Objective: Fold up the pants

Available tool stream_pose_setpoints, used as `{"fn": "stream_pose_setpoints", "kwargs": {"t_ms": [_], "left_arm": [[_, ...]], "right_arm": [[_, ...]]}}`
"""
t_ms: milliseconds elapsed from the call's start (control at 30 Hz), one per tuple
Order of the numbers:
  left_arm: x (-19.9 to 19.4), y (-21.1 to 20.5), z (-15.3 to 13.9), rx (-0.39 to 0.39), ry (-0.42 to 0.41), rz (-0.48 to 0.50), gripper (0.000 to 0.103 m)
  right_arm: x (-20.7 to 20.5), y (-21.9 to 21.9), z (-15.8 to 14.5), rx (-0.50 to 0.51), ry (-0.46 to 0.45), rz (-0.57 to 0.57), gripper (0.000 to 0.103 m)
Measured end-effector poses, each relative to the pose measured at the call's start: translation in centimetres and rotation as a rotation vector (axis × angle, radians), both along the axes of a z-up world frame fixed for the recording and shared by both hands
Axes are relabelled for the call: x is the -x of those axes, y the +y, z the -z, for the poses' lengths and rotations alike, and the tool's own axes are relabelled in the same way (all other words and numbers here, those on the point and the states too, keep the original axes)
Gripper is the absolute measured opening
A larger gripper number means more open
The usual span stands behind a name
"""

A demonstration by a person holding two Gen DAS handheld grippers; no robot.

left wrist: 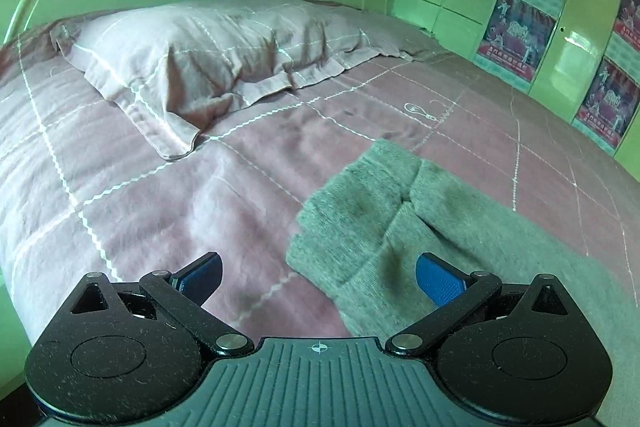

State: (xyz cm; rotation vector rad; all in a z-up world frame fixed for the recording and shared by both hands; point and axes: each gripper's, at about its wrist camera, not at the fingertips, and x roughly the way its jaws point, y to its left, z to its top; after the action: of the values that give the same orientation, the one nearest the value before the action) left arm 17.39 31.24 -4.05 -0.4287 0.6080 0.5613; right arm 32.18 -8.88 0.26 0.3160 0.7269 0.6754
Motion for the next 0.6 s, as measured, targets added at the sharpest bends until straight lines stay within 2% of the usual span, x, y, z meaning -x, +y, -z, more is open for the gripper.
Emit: {"fn": "stream_pose_setpoints", "kwargs": {"t_ms": [33, 100, 200, 333, 367, 433, 533, 567, 600], "left_arm": [[-0.4, 0.6, 0.4, 0.014, 0.003, -0.003, 0.103], [-1.1, 1.9, 1.1, 0.054, -0.007, 0.007, 0.102], [-1.6, 2.8, 1.8, 0.099, -0.033, 0.019, 0.102], [-2.1, 3.2, 2.4, 0.135, -0.059, 0.035, 0.1], [-2.1, 3.2, 2.4, 0.136, -0.06, 0.042, 0.099], [-2.1, 3.3, 2.4, 0.137, -0.067, 0.055, 0.093], [-2.0, 3.0, 2.2, 0.152, -0.092, 0.098, 0.065], [-2.0, 2.7, 2.0, 0.136, -0.085, 0.099, 0.063], [-2.2, 2.5, 1.9, 0.119, -0.082, 0.102, 0.063]], "right_arm": [[-1.8, 2.1, 0.6, 0.041, 0.024, -0.046, 0.05], [-3.8, 5.7, 2.0, 0.12, 0.063, -0.128, 0.042], [-5.1, 8.3, 4.1, 0.169, 0.1, -0.181, 0.041], [-6.4, 9.5, 6.1, 0.208, 0.168, -0.242, 0.042], [-6.5, 9.7, 6.5, 0.207, 0.188, -0.261, 0.039], [-7.1, 9.8, 6.7, 0.146, 0.237, -0.316, 0.019], [-6.7, 9.8, 5.8, 0.069, 0.246, -0.402, 0.018], [-6.7, 10.0, 5.8, 0.071, 0.256, -0.409, 0.019], [-7.0, 10.5, 5.9, 0.099, 0.259, -0.392, 0.025]]}}
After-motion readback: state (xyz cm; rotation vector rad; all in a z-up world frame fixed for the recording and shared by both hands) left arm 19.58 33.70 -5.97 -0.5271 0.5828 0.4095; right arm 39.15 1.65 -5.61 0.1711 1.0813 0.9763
